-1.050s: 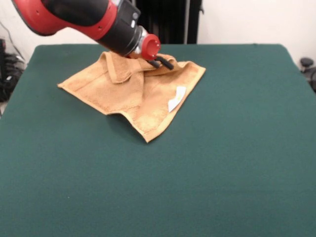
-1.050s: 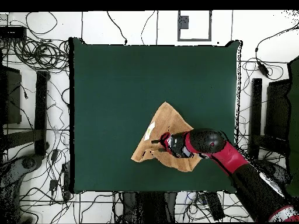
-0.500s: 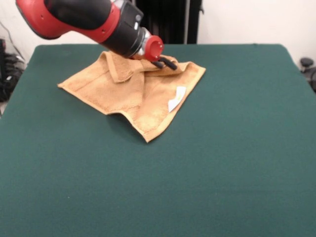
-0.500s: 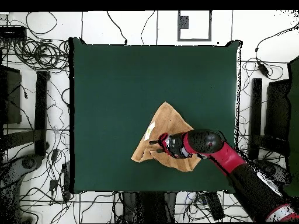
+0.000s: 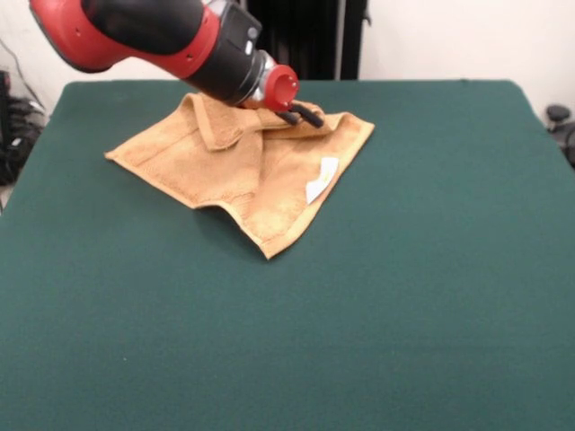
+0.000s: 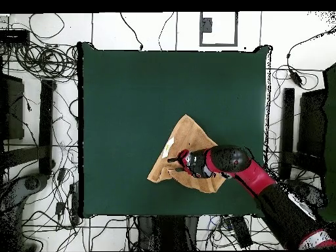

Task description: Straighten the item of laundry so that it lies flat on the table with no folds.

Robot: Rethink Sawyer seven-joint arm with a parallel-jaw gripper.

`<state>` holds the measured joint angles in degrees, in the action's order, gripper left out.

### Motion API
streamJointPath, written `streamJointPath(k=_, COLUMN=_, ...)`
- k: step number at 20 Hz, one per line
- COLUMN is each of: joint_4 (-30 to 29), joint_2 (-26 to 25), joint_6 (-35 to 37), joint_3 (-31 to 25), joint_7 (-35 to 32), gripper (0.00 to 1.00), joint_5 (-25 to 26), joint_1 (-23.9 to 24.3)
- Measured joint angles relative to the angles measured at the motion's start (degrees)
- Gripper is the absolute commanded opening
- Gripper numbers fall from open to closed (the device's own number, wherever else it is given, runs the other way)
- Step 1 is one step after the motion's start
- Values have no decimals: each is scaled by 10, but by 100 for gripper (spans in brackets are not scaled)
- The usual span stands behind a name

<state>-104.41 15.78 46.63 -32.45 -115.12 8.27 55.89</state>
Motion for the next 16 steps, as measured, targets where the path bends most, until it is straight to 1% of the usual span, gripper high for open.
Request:
streamJointPath(k=6, joint_4=4, joint_2=-3, joint_6=4, joint_3=0, joint_7=0, gripper=100, joint_5=0, joint_1=0)
streamJointPath(k=12, joint_4=7, joint_2=-21, joint_6=14, joint_3=2, joint_7=0, gripper=100, joint_5=0, joint_1=1)
streamJointPath(k=16, joint_4=8, joint_2=-25, joint_6=36, joint_3=5, joint_7=0, gripper=100, joint_5=0, joint_1=0)
